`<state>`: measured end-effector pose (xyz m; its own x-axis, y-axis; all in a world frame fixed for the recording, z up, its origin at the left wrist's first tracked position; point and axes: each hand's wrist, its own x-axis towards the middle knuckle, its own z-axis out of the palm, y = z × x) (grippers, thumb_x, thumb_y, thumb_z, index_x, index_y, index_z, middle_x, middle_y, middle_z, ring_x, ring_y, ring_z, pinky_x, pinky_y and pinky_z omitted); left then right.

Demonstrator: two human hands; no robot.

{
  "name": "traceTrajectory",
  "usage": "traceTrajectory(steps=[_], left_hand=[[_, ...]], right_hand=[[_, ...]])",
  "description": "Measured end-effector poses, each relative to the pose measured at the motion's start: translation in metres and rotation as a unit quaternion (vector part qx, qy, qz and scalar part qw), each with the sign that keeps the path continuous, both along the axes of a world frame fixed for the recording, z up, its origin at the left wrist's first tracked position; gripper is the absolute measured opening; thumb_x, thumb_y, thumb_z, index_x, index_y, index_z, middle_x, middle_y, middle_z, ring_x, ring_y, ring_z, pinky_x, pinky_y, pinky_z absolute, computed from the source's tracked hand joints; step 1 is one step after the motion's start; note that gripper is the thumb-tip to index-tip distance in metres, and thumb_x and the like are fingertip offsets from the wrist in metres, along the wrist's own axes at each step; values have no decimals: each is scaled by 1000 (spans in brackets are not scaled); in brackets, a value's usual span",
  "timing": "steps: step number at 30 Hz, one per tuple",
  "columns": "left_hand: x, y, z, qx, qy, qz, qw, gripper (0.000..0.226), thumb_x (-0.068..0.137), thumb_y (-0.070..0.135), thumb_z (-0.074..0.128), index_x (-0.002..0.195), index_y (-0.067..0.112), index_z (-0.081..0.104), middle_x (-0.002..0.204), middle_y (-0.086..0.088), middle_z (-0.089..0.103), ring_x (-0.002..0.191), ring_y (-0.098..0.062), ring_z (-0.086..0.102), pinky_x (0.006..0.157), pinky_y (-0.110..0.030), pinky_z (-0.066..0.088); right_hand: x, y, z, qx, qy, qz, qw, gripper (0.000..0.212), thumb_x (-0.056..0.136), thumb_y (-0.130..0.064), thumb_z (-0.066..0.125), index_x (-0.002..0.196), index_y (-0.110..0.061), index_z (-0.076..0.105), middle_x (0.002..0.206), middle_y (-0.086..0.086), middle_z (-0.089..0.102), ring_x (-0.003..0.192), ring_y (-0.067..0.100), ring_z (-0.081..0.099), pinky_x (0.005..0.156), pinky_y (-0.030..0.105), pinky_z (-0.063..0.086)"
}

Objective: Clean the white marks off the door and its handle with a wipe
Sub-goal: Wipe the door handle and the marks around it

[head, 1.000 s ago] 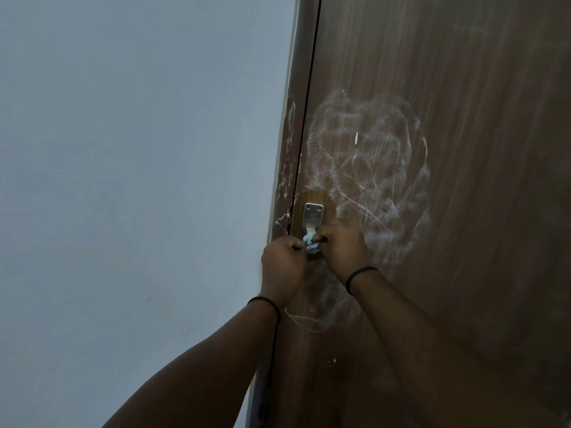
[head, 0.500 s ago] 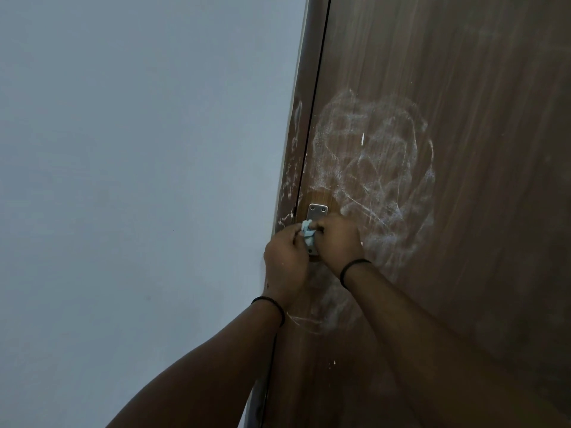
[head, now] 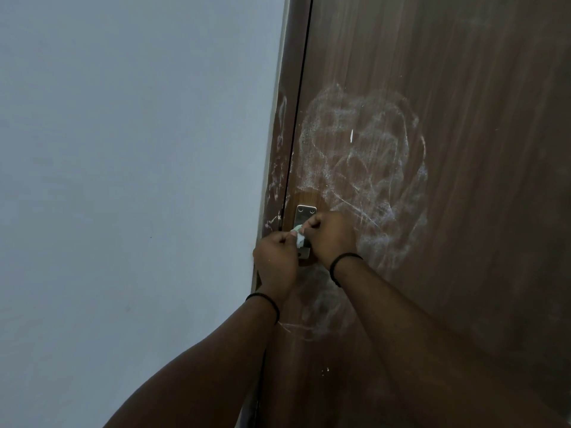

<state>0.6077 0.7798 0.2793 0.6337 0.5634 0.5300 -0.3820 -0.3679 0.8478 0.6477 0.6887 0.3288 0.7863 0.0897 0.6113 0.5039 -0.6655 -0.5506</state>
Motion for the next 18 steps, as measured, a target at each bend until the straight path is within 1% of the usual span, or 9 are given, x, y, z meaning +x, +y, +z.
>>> traceTrajectory(steps=[2,5,8,9,11,13,15,17,18], left_hand=[[0,-1,1,-24,-1,6,1000,20,96,18,58,98,11,77,87,-1,73,71,-5,60,59,-13,43],[0,-3,2,-26,-18,15,999,22,98,14,53,103,11,75,89,1,72,74,-7,61,62,-17,46],[-1,0,-2,11,-26,0,1000,24,100,16,52,106,8,74,94,-7,74,83,-16,65,71,-26,53],[-2,0,-4,27,-24,-3,999,24,99,17,54,109,8,74,97,-7,74,86,-17,66,74,-25,53],[-2,0,-6,51,-19,6,998,22,97,16,57,109,9,75,98,-7,74,87,-15,66,74,-21,50],[1,0,-5,65,-15,24,997,21,96,14,57,104,7,75,96,-10,74,84,-16,66,71,-23,50],[4,0,-2,82,-4,37,996,22,97,12,55,101,3,75,95,-14,73,84,-22,66,73,-30,53],[5,1,-2,126,-1,54,991,24,97,11,53,103,0,74,98,-16,72,86,-25,65,77,-35,55],[4,1,-3,154,-9,62,986,24,97,11,53,104,0,73,99,-16,72,86,-25,65,77,-34,54]], right_hand=[[2,6,2,-11,-2,-15,1000,19,87,-15,69,69,-20,73,71,-5,71,68,11,66,66,32,58],[3,12,5,-55,-10,25,998,21,87,-12,68,68,-19,75,73,-4,73,68,11,67,67,35,60],[5,7,11,-74,18,72,994,15,87,-15,70,75,-20,78,81,-4,75,77,10,68,74,34,59],[7,4,13,-73,33,88,993,13,88,-15,70,78,-19,78,84,-3,75,80,10,68,76,33,58],[8,-4,13,-69,46,111,990,12,90,-11,68,83,-15,78,91,-1,76,83,9,67,76,30,57],[9,-14,10,-40,37,108,993,14,91,-8,66,85,-14,77,92,0,75,83,9,66,73,25,54],[7,-26,6,-6,25,81,996,16,91,-8,65,83,-18,76,86,-7,72,80,3,62,66,17,47],[6,-38,4,-4,19,59,998,17,91,-8,64,85,-19,76,85,-11,69,77,-2,58,65,14,43],[6,-43,5,-4,17,54,998,18,91,-8,63,86,-18,76,87,-10,69,78,-1,58,67,15,43]])
